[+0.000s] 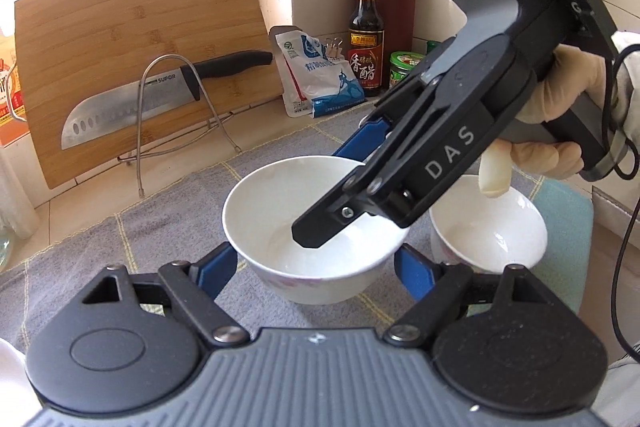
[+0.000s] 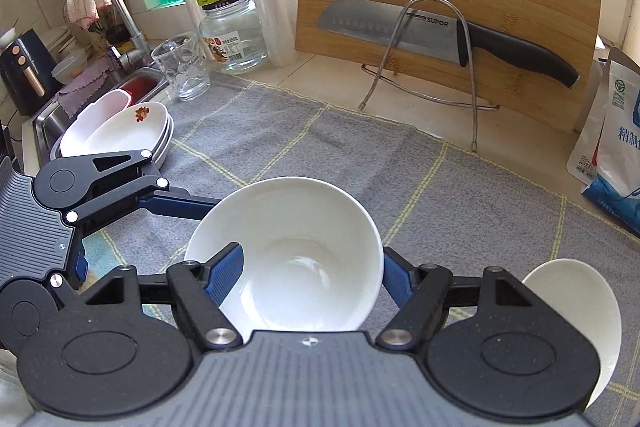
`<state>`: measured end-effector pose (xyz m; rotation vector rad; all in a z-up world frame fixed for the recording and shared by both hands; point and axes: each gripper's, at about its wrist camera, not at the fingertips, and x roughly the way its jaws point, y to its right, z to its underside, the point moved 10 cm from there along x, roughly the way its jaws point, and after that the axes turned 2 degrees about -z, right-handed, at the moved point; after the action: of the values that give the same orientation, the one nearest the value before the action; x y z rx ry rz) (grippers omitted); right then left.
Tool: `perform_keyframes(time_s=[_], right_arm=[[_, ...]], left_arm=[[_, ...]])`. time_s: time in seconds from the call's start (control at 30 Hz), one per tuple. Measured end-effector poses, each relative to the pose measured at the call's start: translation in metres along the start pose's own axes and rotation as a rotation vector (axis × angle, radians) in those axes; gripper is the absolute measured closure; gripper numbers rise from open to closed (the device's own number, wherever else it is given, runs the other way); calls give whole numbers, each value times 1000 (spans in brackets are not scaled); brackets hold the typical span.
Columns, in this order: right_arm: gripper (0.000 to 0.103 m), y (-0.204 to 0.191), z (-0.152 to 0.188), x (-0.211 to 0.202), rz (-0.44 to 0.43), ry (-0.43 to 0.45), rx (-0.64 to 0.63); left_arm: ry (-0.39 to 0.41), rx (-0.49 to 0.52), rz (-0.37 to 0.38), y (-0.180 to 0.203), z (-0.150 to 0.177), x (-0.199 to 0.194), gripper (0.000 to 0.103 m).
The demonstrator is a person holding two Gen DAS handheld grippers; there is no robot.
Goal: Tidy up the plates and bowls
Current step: 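Lift the bowl with the right tool and carry it across the towel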
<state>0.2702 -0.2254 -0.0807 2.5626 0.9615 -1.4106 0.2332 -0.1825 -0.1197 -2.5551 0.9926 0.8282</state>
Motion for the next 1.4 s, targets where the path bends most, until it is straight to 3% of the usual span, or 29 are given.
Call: perform_keyframes(time_s=[0.63,1.4], right_arm=[[24,-78,31,13,-22,-20,39],[24,-102,50,17,-23,-17,118]], left_arm=[[-45,7,43,-16,62,-51,18],[-73,-15,107,-13,86,-70,18]])
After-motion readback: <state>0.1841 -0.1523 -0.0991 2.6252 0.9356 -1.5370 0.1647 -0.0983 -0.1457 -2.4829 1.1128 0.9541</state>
